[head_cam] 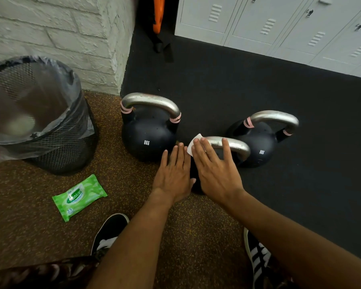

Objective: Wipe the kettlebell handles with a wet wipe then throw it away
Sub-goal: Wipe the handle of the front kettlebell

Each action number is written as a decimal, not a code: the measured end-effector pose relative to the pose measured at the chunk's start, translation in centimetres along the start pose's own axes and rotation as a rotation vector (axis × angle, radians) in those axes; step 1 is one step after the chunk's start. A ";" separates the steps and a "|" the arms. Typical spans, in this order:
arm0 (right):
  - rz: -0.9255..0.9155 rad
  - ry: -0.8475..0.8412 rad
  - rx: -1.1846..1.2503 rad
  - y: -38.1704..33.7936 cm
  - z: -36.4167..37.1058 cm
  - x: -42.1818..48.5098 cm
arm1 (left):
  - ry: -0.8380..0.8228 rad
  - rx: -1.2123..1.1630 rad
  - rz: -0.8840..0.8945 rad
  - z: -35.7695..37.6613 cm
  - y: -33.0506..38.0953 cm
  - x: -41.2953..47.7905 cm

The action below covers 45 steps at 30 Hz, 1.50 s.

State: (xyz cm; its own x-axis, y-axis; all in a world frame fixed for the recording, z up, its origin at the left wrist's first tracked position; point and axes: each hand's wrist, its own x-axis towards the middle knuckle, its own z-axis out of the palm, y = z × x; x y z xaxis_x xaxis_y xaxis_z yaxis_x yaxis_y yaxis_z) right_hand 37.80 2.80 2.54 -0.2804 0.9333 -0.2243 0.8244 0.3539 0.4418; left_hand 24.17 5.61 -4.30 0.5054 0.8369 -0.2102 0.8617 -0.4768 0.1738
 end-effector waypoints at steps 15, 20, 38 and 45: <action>-0.080 0.018 -0.141 0.5 0.8 -0.7 | -0.044 -0.117 0.037 -0.6 -1.0 0.0; -0.004 -0.025 -0.031 1.4 1.3 -2.0 | -0.032 -0.124 0.029 -0.4 -0.9 0.1; 0.065 -0.005 0.216 1.7 -2.8 5.2 | -0.034 -0.098 0.028 -0.3 -0.9 0.1; -0.076 -0.124 0.267 4.1 -3.1 7.2 | -0.027 -0.081 0.029 -0.4 -1.0 0.2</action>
State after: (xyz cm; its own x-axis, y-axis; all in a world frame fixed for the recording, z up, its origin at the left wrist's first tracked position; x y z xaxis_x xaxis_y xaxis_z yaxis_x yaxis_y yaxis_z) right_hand 37.65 11.18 5.45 -0.2974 0.8845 -0.3594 0.9081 0.3783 0.1795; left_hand 23.38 6.34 -4.17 0.5325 0.8146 -0.2297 0.8405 -0.4768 0.2575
